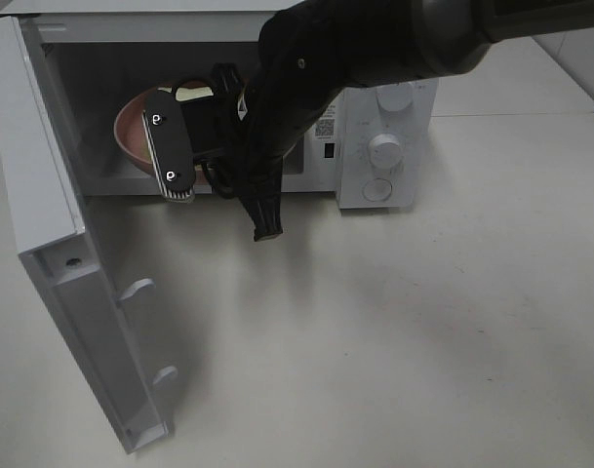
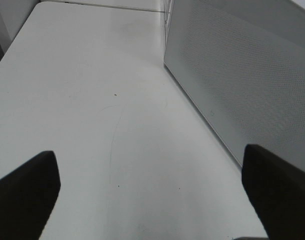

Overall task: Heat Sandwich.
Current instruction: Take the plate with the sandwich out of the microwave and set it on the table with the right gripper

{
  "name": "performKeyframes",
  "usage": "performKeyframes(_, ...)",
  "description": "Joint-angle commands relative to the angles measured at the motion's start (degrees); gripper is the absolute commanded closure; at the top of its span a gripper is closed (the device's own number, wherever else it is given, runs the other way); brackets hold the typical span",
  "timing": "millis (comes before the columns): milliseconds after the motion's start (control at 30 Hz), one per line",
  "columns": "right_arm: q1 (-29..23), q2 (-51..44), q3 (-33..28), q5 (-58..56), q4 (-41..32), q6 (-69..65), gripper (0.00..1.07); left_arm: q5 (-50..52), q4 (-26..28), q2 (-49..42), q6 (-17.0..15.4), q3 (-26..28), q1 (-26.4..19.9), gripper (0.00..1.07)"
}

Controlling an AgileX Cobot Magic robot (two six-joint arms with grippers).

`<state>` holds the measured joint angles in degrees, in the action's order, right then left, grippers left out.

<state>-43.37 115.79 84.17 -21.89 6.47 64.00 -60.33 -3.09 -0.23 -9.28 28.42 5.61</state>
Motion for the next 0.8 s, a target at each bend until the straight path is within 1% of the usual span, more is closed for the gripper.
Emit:
performKeyframes(33, -0.2, -2.4, -1.4, 2.6, 0.7, 0.2, 1.07, 0.5, 0.5, -0.9, -0.5, 0.0, 0.0, 0.16)
performKeyframes(100, -0.2, -4.0, -3.3, 3.5, 1.3, 0.2, 1.07, 0.5, 0.5, -0.9, -0.5, 0.0, 0.0, 0.16)
performKeyframes(267, -0.8, -5.7, -5.6, 3.7, 2.1, 0.2, 1.07, 0.5, 0.5, -0.9, -0.5, 0.0, 0.0, 0.16)
performKeyframes(500, -2.0, -7.8, -7.6, 3.9, 2.2, 0.2, 1.07, 0.5, 0.5, -0.9, -0.5, 0.0, 0.0, 0.16)
performKeyframes(800, -2.1, -9.1, -9.9, 3.8, 2.2, -0.1, 1.07, 0.5, 0.5, -0.9, -0.5, 0.0, 0.0, 0.16)
